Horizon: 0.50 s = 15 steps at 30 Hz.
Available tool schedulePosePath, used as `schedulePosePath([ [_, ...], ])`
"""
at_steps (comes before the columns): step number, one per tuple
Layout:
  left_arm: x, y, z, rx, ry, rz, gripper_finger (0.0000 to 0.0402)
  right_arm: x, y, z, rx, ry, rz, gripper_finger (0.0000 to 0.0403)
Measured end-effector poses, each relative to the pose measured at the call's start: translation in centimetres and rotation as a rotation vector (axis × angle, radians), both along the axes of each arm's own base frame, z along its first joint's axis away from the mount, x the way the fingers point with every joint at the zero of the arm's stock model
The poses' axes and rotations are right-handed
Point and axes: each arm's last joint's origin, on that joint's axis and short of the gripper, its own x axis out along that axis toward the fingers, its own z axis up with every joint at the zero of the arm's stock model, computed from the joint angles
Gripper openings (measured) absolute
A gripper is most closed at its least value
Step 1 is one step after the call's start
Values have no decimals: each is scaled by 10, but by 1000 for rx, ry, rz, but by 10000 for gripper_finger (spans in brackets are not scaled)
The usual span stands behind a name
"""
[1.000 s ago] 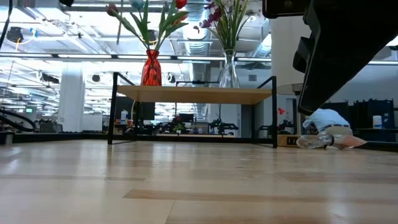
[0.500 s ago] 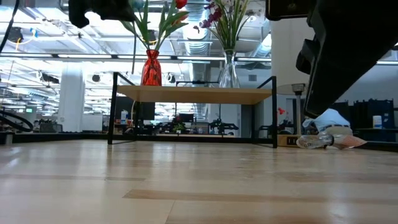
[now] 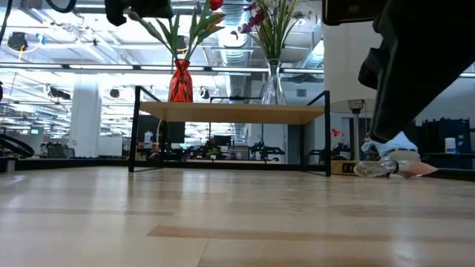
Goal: Pick and place flowers into a vace then onto a shelf
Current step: Put the white flower into the red vase on the shelf
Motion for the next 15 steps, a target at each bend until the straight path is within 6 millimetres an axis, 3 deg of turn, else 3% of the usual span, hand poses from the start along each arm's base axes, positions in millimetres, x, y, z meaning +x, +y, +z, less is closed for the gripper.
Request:
schedulePosePath([
  [15,-6,18,18,95,-64,-6,0,-2,2,0,8,5,-17,54],
])
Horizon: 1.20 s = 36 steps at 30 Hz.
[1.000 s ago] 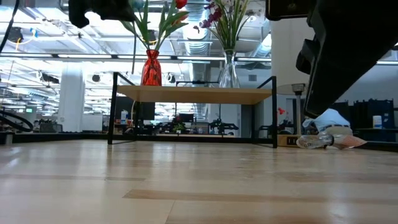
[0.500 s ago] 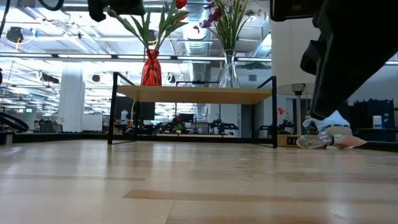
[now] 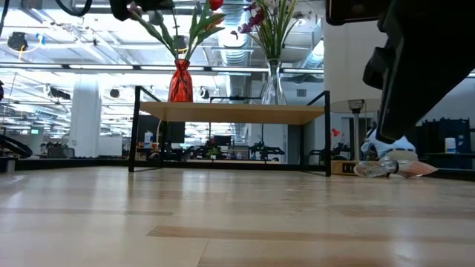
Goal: Pick and place flowers into a vace then onto a shelf
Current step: Put the white flower into the red vase on the shelf
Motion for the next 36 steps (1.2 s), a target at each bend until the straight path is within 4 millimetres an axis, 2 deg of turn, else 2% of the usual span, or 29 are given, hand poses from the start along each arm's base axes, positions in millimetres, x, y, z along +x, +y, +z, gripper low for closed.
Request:
schedulePosePath([
  [12,-4,8,8,68,-2,14,0,2,-3,0,0,-1,-9,54],
  [19,2,14,1,62,25,5,0,2,-3,0,0,0,-9,54],
  [36,9,14,-15,15,148,-40,0,3,-5,0,-2,-1,-16,54],
])
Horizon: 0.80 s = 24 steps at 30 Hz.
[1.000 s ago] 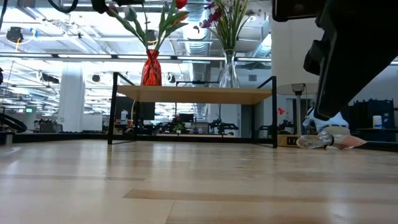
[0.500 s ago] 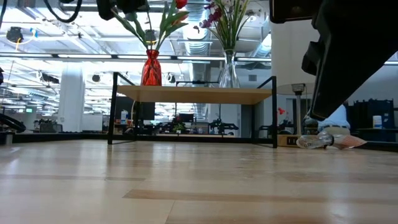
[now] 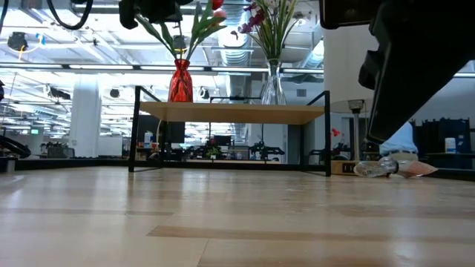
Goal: Pick and place flowers into a vace then onto a shelf
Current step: Put the white flower into the red vase on the shelf
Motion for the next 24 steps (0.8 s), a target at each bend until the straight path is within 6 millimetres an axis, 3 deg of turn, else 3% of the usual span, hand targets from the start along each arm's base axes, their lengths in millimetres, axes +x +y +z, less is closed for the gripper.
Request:
schedulePosePath([
  [7,0,0,0,-1,-3,-1,13,0,0,0,0,-1,0,54],
  [24,4,-6,-11,-27,91,-36,163,0,0,0,0,0,0,54],
])
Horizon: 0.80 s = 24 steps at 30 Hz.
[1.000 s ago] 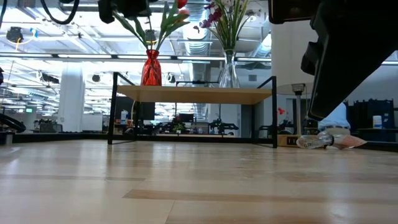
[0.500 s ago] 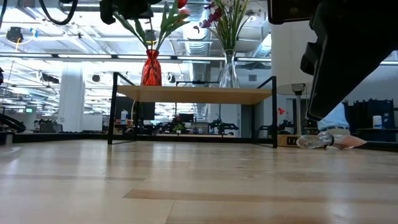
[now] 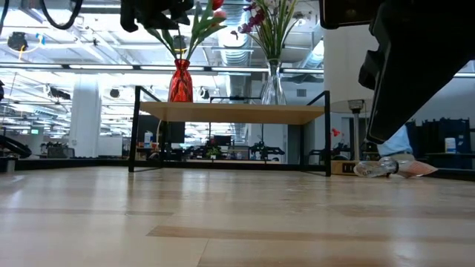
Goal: Pick and place flowers into a vace then onto a shelf
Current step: Put the white flower into the red vase on the shelf
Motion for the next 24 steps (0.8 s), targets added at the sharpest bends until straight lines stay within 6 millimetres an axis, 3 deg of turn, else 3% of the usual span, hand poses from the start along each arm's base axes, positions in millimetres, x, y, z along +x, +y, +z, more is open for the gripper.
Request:
schedulePosePath([
  [6,-1,-8,-2,2,53,35,190,0,0,0,1,1,1,54],
  [13,-3,-8,4,-28,0,91,189,0,0,0,1,1,1,54],
  [20,-4,-8,24,-14,-14,116,123,0,0,0,1,1,0,54],
  [24,-4,-8,23,-13,-3,112,69,0,0,0,1,1,0,54],
])
